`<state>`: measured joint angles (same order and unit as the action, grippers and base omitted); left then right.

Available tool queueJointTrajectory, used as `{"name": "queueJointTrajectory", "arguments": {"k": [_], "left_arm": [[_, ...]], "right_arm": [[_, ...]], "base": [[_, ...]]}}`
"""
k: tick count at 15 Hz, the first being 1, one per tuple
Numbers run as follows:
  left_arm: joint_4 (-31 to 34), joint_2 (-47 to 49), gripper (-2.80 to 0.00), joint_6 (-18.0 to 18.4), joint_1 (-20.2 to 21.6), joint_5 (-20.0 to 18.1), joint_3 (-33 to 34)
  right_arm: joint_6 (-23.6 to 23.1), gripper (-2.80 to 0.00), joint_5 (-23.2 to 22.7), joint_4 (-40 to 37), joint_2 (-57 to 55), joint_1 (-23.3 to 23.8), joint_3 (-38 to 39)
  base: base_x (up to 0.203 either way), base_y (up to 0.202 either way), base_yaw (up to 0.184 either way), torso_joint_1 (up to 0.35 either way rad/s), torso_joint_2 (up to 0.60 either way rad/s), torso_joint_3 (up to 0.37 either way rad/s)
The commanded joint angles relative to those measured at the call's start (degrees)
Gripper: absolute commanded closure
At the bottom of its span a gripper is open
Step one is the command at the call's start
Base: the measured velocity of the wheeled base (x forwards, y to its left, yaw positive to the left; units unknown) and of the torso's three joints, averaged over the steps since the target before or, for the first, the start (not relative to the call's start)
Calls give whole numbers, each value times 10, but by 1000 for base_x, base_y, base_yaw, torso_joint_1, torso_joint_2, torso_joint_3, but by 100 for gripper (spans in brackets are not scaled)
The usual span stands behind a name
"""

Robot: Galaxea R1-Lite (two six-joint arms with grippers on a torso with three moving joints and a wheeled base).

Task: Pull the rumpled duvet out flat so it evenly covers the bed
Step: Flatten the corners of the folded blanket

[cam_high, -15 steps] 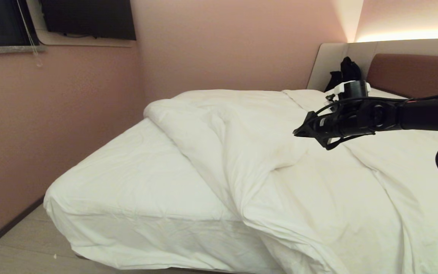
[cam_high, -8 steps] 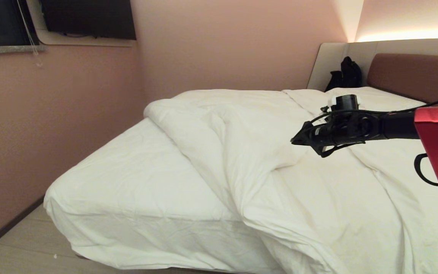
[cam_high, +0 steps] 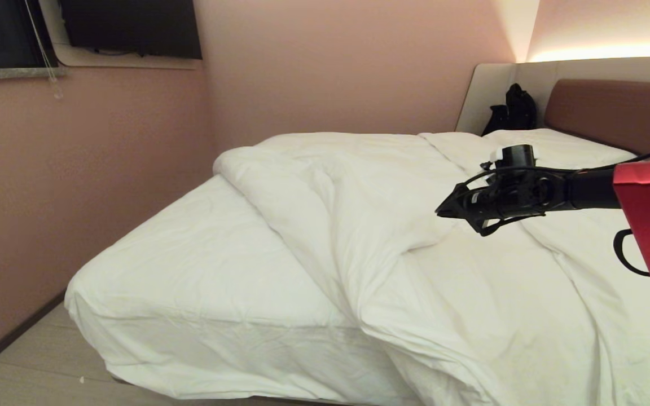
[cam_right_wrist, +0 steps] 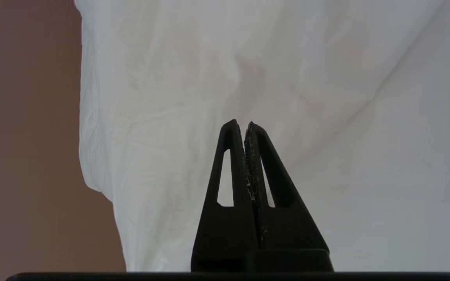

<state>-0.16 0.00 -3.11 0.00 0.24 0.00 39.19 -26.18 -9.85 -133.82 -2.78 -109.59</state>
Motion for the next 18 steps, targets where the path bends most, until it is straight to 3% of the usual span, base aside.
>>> {"name": "queueJointTrajectory", "arguments": {"k": [1,18], "left_arm": [[0,0,0,-1,0,0,0],[0,0,0,2,0,-1,0]], "right_arm": [[2,0,-3,1,0,2,0],[3,0,-12,7,-32,11,-5]], "base": [[0,0,0,0,0,0],[0,0,0,0,0,0]]}}
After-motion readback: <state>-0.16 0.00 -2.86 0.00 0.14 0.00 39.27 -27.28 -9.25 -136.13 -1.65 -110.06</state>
